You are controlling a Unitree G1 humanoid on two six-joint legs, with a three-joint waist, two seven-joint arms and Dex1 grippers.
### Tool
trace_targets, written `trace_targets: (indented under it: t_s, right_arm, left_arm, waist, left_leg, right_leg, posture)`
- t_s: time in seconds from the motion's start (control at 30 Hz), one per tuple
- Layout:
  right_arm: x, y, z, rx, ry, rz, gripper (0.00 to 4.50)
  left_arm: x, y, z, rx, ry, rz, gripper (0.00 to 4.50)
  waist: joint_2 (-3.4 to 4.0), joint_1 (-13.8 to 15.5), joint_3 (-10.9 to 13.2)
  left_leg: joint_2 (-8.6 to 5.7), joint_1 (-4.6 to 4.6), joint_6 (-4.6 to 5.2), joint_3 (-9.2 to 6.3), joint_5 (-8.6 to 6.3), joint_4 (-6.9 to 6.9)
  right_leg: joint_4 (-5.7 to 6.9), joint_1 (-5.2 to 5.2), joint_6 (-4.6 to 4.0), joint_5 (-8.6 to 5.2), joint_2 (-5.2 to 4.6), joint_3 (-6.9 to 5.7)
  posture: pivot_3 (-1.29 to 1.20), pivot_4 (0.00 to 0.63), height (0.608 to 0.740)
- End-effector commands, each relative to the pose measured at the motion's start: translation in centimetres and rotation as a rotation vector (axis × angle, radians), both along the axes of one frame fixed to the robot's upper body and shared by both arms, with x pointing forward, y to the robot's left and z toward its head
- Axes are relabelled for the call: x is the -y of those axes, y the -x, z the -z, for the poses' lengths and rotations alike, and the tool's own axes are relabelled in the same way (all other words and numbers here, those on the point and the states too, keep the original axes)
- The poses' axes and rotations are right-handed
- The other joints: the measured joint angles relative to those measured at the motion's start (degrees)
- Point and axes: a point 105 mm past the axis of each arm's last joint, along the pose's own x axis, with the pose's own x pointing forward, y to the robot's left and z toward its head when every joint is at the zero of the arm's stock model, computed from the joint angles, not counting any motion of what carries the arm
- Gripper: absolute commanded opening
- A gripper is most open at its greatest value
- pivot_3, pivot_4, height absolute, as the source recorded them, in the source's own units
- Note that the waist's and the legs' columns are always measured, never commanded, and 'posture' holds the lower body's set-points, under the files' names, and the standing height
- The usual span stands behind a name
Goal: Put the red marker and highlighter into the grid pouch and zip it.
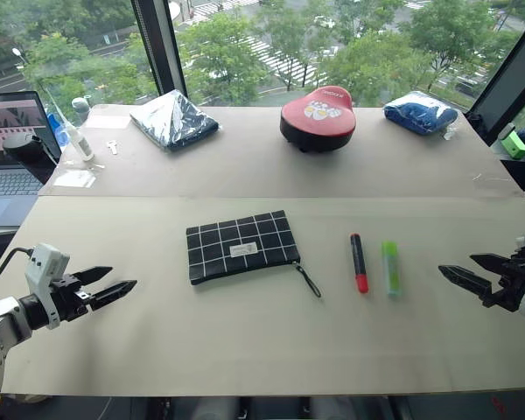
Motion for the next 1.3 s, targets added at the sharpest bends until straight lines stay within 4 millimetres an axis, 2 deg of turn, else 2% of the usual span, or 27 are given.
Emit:
trace_targets:
  t_s: [0.03,0.13,0.3,0.33,0.37,0.4,0.47,0.53,0.63,0.77,0.9,1.0,1.07,1.17,1.3]
  right_arm:
    - [0.2,-0.2,-1.2,0.044,0.029,-0.001,4.48]
    - [-0.4,-0.3,-1.2,0.043,0.024,-0.008,4.48]
    - [-2.0,-0.6,-2.0,0.072,0.01,-0.07,4.48]
    - [-2.3,-0.7,-2.2,0.081,0.001,-0.082,4.24]
    - [-2.5,-0.7,-2.3,0.087,-0.006,-0.09,4.24]
    - [-2.9,-1.0,-2.7,0.106,-0.028,-0.092,3.89]
    - [-5.1,-1.5,-3.5,0.137,-0.1,-0.155,3.26]
    - [-10.1,-1.9,-4.0,0.145,-0.152,-0.327,2.46]
    - [-14.7,-2.1,-4.5,0.149,-0.187,-0.487,1.52]
    - [-19.6,-2.5,-4.1,0.134,-0.181,-0.653,0.12]
    - [-22.4,-3.7,-2.7,0.108,-0.14,-0.721,0.05]
    - [-24.5,-5.4,-0.6,0.07,-0.051,-0.726,0.05]
    - [-25.4,-6.1,-0.2,0.076,-0.019,-0.736,0.05]
    - [-26.4,-6.8,0.1,0.088,0.015,-0.762,0.05]
    - [-26.7,-7.5,0.6,0.1,0.045,-0.755,0.05]
  left_arm:
    - [0.6,-0.5,-1.1,0.057,-0.01,0.024,4.5]
    - [2.1,-1.8,0.3,0.098,-0.206,0.194,4.5]
    - [4.1,-3.1,-1.5,0.244,-0.255,0.345,4.5]
    - [4.3,-3.2,-1.8,0.258,-0.262,0.362,4.5]
    - [4.4,-3.3,-1.9,0.266,-0.266,0.374,4.5]
    - [4.5,-3.3,-2.0,0.275,-0.275,0.385,4.5]
    - [4.8,-3.3,-2.1,0.295,-0.315,0.433,4.5]
    - [5.8,-3.1,-1.9,0.319,-0.373,0.527,4.5]
    - [6.5,-2.9,-1.3,0.321,-0.433,0.618,4.5]
    - [6.9,-2.6,-0.2,0.32,-0.533,0.73,4.5]
    - [7.2,-2.4,0.5,0.338,-0.597,0.808,4.5]
    - [7.2,-2.5,0.7,0.353,-0.648,0.846,4.5]
    - [7.1,-2.5,0.7,0.367,-0.674,0.864,4.5]
    - [7.3,-2.6,0.7,0.401,-0.702,0.885,4.5]
    - [8.0,-2.7,0.5,0.435,-0.696,0.897,4.5]
  waist:
    - [0.0,0.0,0.0]
    - [0.02,0.5,0.0]
    - [0.01,0.7,0.0]
    - [0.02,0.7,0.0]
    - [0.02,0.7,0.0]
    - [0.02,0.7,0.0]
    - [0.02,0.3,0.0]
    - [0.02,0.0,0.0]
    - [0.02,-0.5,0.0]
    - [0.02,-0.6,0.0]
    - [0.01,-0.4,0.0]
    - [0.01,-0.7,0.0]
    - [0.01,-0.7,0.0]
    - [0.02,-0.7,0.0]
    - [0.02,-0.7,0.0]
  left_leg:
    - [0.0,0.0,0.0,0.0,0.0,0.0]
    - [-0.02,0.01,-0.03,0.0,-0.01,0.01]
    - [-0.02,-0.05,-0.07,0.04,-0.02,0.02]
    - [-0.02,-0.08,-0.01,0.04,0.01,0.02]
    - [-0.02,-0.09,0.15,0.04,0.1,0.01]
    - [-0.01,-0.08,0.26,0.04,0.16,0.01]
    - [0.01,-0.08,0.27,0.04,0.16,-0.01]
    - [0.02,-0.08,0.27,0.04,0.16,-0.02]
    - [0.07,-0.11,0.27,0.03,0.16,-0.01]
    - [0.01,-0.2,0.33,0.0,0.14,0.02]
    - [-0.06,-0.26,0.34,0.0,0.13,0.04]
    - [-0.09,-0.23,0.33,0.01,0.14,0.05]
    - [-0.09,-0.21,0.3,0.01,0.16,0.04]
    - [-0.12,-0.21,0.19,0.01,0.22,0.03]
    - [-0.16,-0.15,0.19,0.0,0.23,0.04]
  right_leg:
    - [0.0,0.0,0.0,0.0,0.0,0.0]
    - [0.0,0.03,0.0,0.0,-0.02,-0.02]
    - [-0.02,-0.03,-0.03,0.02,-0.01,-0.01]
    - [-0.01,-0.06,-0.03,0.02,-0.01,-0.01]
    - [-0.02,-0.07,-0.03,0.02,-0.01,-0.01]
    - [-0.01,-0.08,-0.03,0.02,-0.02,-0.01]
    - [-0.02,-0.07,-0.03,0.02,-0.01,0.0]
    - [0.0,-0.09,-0.04,0.02,-0.02,0.01]
    - [0.01,-0.13,-0.05,0.03,-0.02,-0.01]
    - [-0.03,-0.19,-0.05,0.03,-0.02,-0.07]
    - [-0.04,-0.23,-0.05,0.03,-0.03,-0.15]
    - [-0.01,-0.23,-0.05,0.04,-0.03,-0.15]
    - [0.06,-0.26,-0.05,0.04,-0.02,-0.16]
    - [0.12,-0.28,-0.05,0.04,0.05,-0.19]
    - [0.12,-0.24,-0.05,0.04,0.07,-0.22]
  posture:
    - [0.0,0.15,0.74]
    - [0.0,0.15,0.74]
    - [0.0,0.15,0.74]
    - [0.0,0.15,0.74]
    - [0.0,0.15,0.74]
    - [0.0,0.15,0.74]
    - [0.0,0.15,0.74]
    - [0.0,0.15,0.74]
    - [0.0,0.15,0.74]
    - [0.0,0.15,0.74]
    - [0.0,0.15,0.74]
    - [0.0,0.15,0.74]
    - [0.0,0.15,0.74]
    - [0.0,0.15,0.74]
    - [0.0,0.15,0.74]
